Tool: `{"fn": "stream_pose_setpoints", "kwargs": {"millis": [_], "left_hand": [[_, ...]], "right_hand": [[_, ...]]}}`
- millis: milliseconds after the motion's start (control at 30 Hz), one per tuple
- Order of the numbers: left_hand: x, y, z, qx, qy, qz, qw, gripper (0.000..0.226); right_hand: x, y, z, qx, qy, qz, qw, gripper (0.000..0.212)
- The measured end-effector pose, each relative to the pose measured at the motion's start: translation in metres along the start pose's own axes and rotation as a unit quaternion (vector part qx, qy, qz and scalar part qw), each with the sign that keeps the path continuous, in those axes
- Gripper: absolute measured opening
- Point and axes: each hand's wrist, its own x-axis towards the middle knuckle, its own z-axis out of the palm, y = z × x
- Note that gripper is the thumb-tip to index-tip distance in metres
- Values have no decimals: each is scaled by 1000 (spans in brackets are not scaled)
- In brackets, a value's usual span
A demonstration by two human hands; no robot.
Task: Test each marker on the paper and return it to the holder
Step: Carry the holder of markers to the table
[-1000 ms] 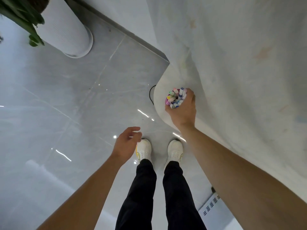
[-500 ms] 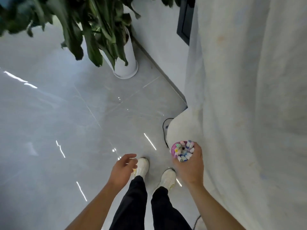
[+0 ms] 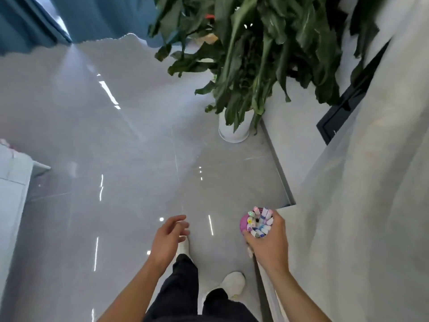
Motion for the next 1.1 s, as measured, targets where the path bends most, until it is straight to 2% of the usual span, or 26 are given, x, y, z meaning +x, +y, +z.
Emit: {"fn": "stream_pose_setpoints", "kwargs": {"millis": [267,600,1100], "left_hand": [[10,17,-91,-99,73,6,992,21],[64,31,-201,-124,106,-17,987,18],[159,96,-304,-197,196,-40,960,19]], "right_hand": [[13,-73,65,-22,-66,-51,996,67],[36,-166,173,-51,-173,-73,981,81],[118,-310,313,-82,-223,-157,959,74]]}}
